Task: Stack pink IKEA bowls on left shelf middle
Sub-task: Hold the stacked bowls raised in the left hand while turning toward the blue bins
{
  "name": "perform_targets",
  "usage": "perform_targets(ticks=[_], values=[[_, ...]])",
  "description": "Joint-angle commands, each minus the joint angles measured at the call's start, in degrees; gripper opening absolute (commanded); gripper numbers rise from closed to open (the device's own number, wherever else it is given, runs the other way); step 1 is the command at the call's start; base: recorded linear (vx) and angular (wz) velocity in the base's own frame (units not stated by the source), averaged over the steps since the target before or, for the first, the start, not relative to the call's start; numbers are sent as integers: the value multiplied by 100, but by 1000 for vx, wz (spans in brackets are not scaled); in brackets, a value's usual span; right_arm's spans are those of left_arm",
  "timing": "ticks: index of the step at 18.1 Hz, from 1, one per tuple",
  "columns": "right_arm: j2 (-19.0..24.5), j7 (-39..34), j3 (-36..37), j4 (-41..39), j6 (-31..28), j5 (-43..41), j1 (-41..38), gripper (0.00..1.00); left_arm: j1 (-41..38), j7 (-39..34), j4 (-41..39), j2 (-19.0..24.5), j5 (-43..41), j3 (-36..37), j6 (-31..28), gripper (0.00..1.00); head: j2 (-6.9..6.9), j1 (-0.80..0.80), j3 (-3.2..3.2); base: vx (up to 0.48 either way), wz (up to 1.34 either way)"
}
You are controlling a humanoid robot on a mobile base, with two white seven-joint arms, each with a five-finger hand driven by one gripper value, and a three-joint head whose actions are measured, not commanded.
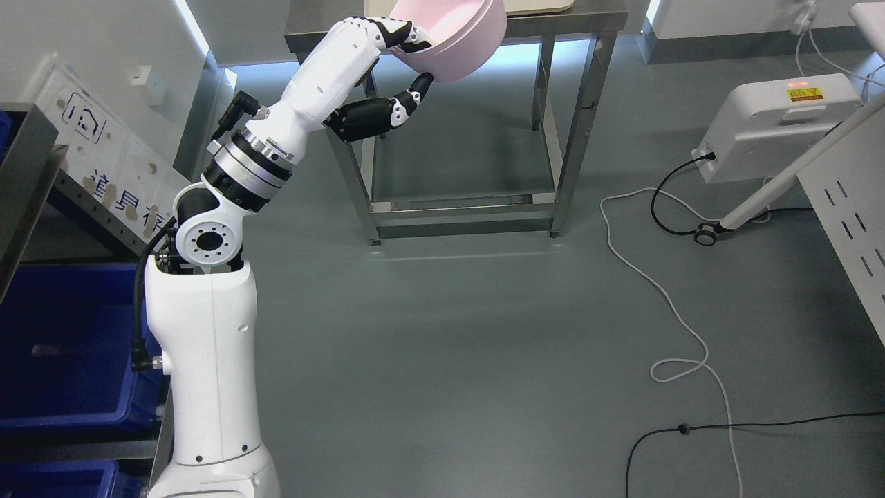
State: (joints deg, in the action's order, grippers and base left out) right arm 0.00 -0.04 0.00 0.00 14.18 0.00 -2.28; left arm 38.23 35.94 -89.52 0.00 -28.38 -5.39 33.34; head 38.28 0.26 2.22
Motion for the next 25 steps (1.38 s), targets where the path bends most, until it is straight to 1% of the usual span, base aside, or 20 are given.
perform_targets(ticks=[1, 17, 25], values=[[-100, 4, 26, -100, -3, -9, -1, 100, 44, -8, 119, 100, 0, -146, -3, 7, 0, 0, 0, -207, 115], [-100, 4, 26, -100, -3, -9, -1, 100, 133, -78, 128, 100, 35, -269, 6, 8, 0, 0, 0, -168, 128], [-100, 4, 26, -100, -3, -9, -1, 100, 141, -25, 128, 100, 26, -260, 6, 8, 0, 0, 0, -203, 401]])
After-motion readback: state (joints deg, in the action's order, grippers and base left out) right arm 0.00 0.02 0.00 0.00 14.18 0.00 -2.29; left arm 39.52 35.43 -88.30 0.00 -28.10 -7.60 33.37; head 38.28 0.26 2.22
